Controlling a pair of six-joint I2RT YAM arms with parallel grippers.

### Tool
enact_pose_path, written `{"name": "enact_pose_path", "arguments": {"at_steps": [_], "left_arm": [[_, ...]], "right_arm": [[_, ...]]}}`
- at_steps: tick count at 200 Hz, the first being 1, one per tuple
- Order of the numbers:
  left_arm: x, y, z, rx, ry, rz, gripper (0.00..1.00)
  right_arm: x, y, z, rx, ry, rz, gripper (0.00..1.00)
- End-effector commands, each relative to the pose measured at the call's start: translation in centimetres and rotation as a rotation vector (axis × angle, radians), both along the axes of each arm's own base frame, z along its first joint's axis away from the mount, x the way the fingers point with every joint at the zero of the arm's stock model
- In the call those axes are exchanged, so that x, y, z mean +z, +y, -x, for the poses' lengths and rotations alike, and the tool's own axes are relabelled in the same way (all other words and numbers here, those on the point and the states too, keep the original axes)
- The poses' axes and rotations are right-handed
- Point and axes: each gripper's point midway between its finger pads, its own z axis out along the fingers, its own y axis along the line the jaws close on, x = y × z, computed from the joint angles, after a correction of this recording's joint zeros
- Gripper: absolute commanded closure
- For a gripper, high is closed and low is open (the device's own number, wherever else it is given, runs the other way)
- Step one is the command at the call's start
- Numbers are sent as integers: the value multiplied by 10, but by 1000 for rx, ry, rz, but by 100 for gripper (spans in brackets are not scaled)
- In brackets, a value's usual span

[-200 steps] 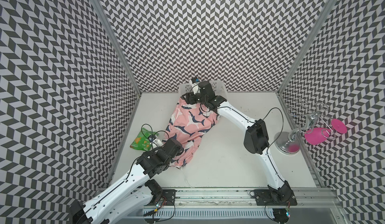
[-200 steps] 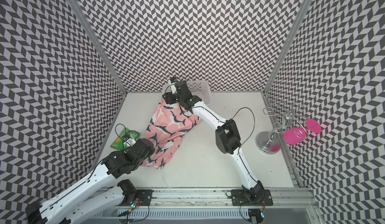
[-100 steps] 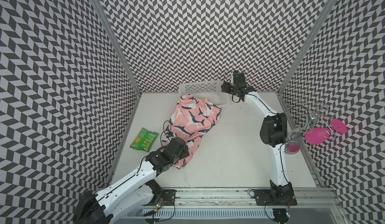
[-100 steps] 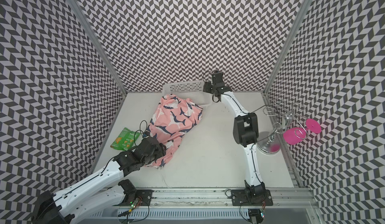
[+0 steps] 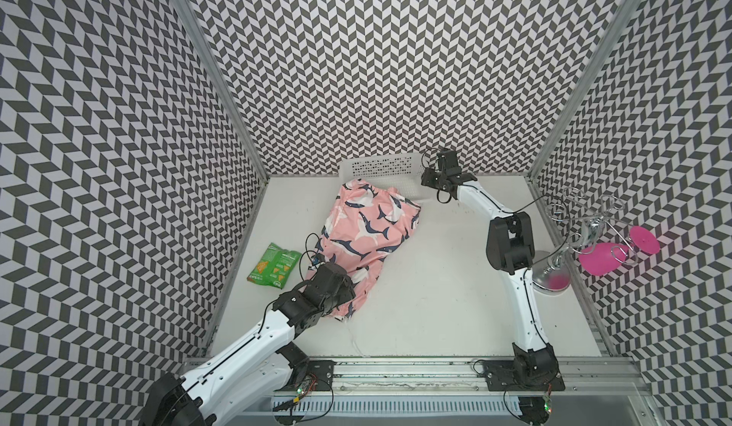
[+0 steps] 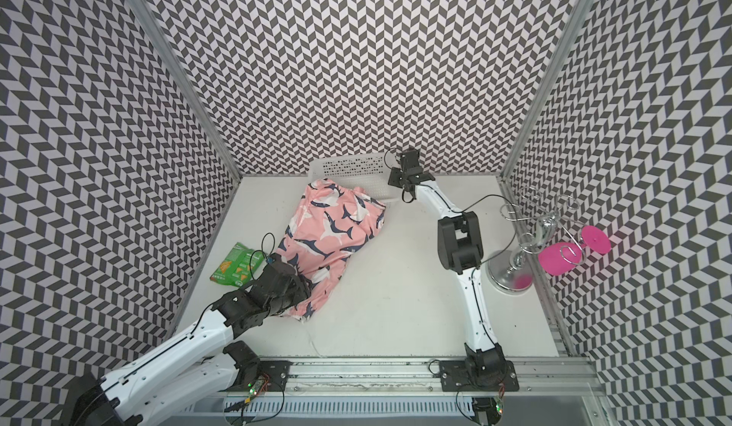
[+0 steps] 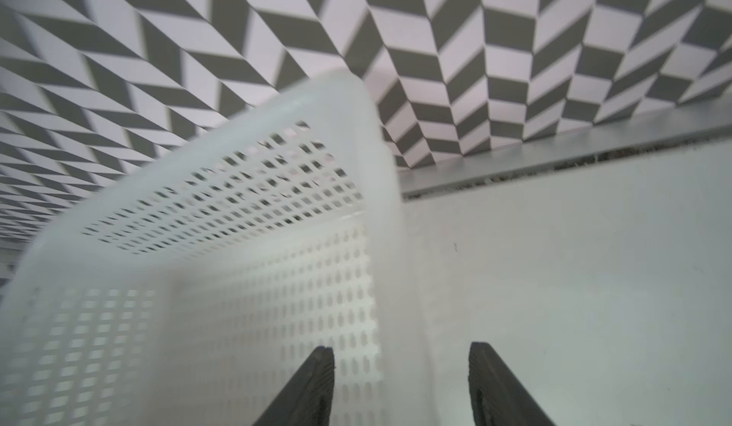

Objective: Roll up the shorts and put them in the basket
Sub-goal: Move the bin to the center of the board.

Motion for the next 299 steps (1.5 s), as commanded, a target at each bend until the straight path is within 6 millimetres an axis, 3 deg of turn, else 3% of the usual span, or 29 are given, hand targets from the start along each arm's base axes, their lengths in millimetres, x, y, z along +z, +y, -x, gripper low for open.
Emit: {"name": "enact_pose_path", "arguments": {"at_steps": [1,41,63,105,130,153,173,184,204,233,265,299], "left_arm": [[-1,-2,-3,-16,-4,7,36],[1,-4,-5,-21,-10,19,36],[-1,-4,-4,-24,-5,21,36],[-8,-4,-2,-26,13,17,36],[-9,-3,-2,-21,14,19,36],[-12,-1,-2,-10,20,16,37],[-17,1,-2,1,28,20,37],[-19,3,-2,18,36,23,39],[-23,7,-2,45,54,20,40],[-24,9,-2,63,57,30,40],[-25,11,-1,74,62,35,40],[-27,15,0,92,71,33,40]], "right_arm": [[2,-18,5,-42,7,57,44],[5,-55,16,-136,39,71,60],[14,-82,26,-197,36,80,62],[55,-126,45,-329,-55,133,61],[82,-109,47,-246,-101,109,41],[110,-84,53,-186,-137,157,37],[129,-42,65,-84,-181,163,37],[128,-18,73,-24,-195,127,38],[105,14,86,88,-168,-17,40],[67,22,80,87,-99,-54,41],[33,-8,55,-14,-39,-30,39],[13,-70,26,-170,18,34,39]]}}
